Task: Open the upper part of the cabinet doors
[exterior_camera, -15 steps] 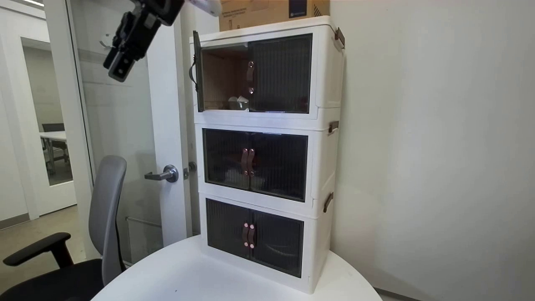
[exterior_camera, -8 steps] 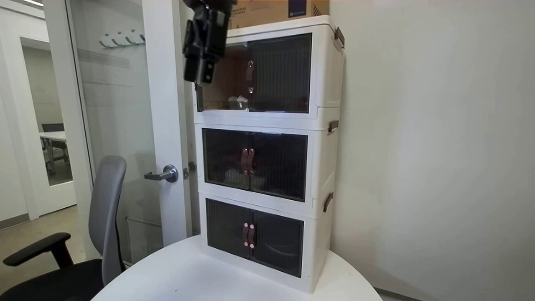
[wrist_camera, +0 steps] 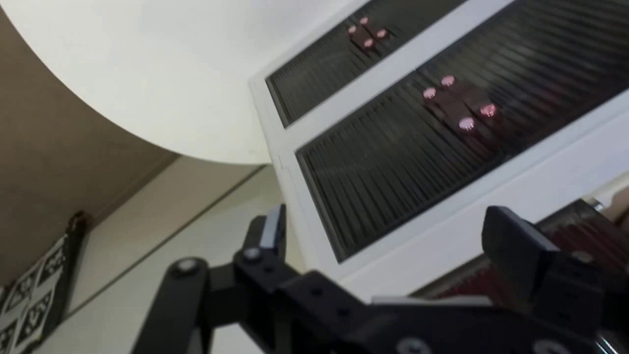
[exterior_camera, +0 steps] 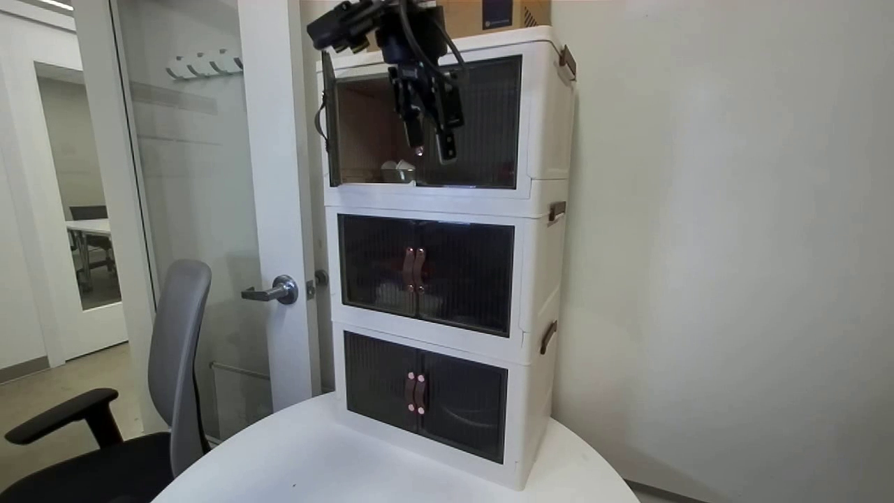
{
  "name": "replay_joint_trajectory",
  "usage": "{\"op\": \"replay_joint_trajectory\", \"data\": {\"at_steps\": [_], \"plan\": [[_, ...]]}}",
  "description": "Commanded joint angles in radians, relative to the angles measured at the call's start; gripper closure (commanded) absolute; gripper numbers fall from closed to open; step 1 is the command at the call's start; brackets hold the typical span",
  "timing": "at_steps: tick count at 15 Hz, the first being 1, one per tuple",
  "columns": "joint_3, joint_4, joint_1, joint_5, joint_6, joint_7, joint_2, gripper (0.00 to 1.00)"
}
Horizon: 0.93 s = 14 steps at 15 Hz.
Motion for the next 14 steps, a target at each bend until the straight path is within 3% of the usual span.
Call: {"op": "replay_joint_trajectory", "data": {"at_steps": [1,4,7,11,14], "plan": [[0.074,-0.009,-0.029,0.107,0.189,-0.09,0.002,0.0],[0.147,0.013,-0.072,0.186,0.184,-0.22,0.028,0.0],[0.193,0.043,-0.13,0.265,0.079,-0.362,0.035,0.0],[0.2,0.094,-0.187,0.334,-0.096,-0.545,0.024,0.0],[0.174,0.115,-0.177,0.368,-0.103,-0.652,0.009,0.0]]}}
